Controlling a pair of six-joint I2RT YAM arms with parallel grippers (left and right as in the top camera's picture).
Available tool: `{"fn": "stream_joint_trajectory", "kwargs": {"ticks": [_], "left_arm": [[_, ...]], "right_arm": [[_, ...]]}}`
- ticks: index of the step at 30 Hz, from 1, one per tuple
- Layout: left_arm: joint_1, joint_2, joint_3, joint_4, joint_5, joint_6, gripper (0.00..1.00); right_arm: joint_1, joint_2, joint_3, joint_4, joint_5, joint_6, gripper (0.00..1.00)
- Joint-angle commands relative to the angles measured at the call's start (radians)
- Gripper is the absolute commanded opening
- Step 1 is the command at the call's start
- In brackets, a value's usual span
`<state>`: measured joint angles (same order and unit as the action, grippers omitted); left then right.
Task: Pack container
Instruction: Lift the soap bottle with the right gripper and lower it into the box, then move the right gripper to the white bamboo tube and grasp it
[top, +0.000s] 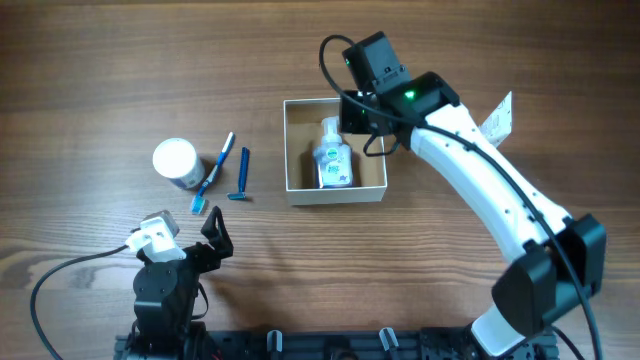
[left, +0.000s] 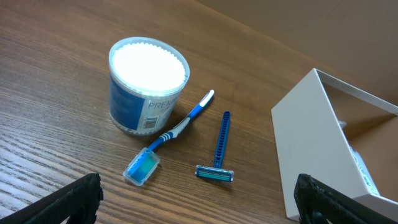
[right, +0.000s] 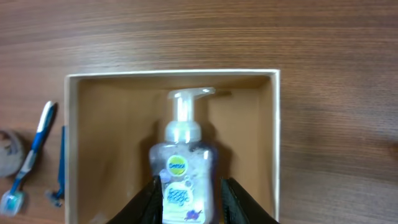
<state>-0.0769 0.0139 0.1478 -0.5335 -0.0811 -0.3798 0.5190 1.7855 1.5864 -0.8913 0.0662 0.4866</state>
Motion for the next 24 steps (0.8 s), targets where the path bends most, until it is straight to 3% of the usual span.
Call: {"fn": "stream_joint_trajectory", "kwargs": {"ticks": [1, 5, 13, 21, 24], "left_arm": [[-0.003, -0.007, -0.003, 0.003, 0.002, 0.005, 1.0], [-0.003, -0.007, -0.003, 0.003, 0.002, 0.005, 1.0], [-0.003, -0.007, -0.003, 0.003, 0.002, 0.005, 1.0], [-0.003, -0.007, -0.003, 0.003, 0.002, 0.005, 1.0], [-0.003, -0.007, -0.003, 0.003, 0.002, 0.005, 1.0]], "right_arm": [[-0.003, 0.003, 0.012, 0.019, 0.024, -0.007, 0.31], [-0.022, -0.051, 0.021, 0.0, 0.068, -0.04, 0.33], [-0.228, -0.245, 0.021, -0.12, 0.043, -0.042, 0.56], [-0.451, -0.278, 0.021, -0.203, 0.027, -0.151, 0.76], [-0.492, -0.278, 0.021, -0.214, 0.081, -0.145, 0.78]]}}
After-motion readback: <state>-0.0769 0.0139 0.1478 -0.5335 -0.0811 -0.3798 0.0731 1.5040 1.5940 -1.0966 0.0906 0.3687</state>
